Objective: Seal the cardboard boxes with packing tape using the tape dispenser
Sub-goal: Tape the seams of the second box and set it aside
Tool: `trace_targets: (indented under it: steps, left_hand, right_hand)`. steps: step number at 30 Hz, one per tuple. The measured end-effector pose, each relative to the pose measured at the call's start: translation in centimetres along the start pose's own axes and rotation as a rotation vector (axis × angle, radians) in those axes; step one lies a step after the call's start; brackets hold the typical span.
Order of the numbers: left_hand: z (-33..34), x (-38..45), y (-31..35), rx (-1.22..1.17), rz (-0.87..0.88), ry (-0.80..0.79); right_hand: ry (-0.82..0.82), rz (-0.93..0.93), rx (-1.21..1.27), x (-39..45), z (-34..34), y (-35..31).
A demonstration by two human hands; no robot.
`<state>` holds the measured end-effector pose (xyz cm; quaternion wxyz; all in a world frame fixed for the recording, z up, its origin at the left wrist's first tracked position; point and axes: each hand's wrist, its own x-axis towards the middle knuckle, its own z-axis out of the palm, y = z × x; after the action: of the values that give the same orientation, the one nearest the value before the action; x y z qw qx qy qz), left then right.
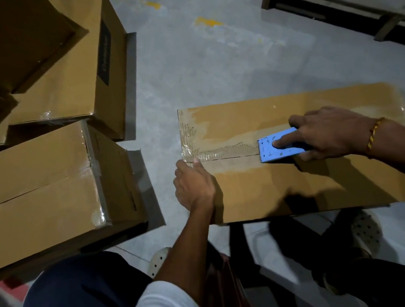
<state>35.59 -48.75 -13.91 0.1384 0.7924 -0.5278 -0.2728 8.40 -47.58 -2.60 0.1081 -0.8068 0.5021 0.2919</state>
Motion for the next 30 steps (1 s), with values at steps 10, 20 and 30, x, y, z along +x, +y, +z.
trace_targets:
  steps: [10,20,30]
  left_hand:
    - [-0.2,3.2,-0.3,0.058,0.180,0.109]
    - [-2.8,14.9,1.4,0.337,0.644,0.061]
    - [-0.2,11.5,2.0,0.496,0.661,0.004]
  right_hand:
    - [-0.013,0.004,0.081,0.9,-0.4,0.3]
    - [0.072,0.053,0.320,4.9,-1.7,-1.8]
    - [0.034,0.109,0.504,6.6,-1.1,-3.0]
